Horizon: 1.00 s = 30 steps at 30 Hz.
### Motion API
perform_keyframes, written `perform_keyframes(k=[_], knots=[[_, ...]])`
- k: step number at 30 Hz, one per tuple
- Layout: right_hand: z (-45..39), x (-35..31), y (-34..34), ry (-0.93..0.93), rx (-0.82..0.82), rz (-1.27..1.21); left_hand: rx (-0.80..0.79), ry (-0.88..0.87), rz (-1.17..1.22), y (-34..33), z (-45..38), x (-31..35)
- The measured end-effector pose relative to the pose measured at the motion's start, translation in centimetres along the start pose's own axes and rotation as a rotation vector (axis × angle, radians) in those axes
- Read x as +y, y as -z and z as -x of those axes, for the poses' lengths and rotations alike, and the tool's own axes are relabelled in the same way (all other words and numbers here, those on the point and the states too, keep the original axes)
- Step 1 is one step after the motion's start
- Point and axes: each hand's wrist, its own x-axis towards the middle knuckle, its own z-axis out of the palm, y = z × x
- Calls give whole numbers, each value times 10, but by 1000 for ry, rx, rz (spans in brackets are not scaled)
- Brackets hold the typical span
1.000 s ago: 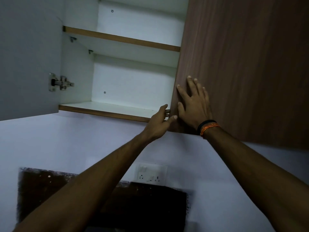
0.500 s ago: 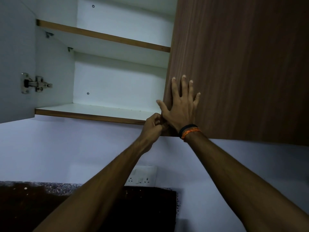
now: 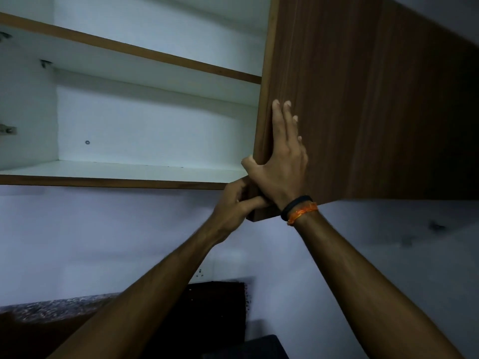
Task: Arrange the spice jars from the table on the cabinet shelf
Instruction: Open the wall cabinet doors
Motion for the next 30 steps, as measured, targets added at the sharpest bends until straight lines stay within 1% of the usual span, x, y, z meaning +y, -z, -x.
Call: perform_keyframes(k=[2, 5, 8, 13, 15, 21, 25, 28, 30], knots=[[4, 6, 23, 18, 26, -28, -103, -26, 82, -17, 1, 9], [9, 17, 59, 57, 41, -42, -181, -83, 131, -45, -1, 28], [13, 27, 91, 87, 48, -47, -239, -145, 101, -72, -4, 43], [21, 48, 142, 78, 47, -123, -345, -292, 26, -119, -7, 60], [24, 56, 160, 70, 63, -117, -351, -335, -24, -137, -9, 65], [31, 86, 212, 13, 80, -107, -346, -381, -151, -194, -9, 72], [35, 106, 249, 11, 82, -61, -311, -426, -176, -234, -10, 78], [38, 117, 269, 22, 107, 44, -275, -451, -190, -261, -9, 80], [39, 123, 280, 28, 123, 143, -288, -477, -210, -273, -11, 78]])
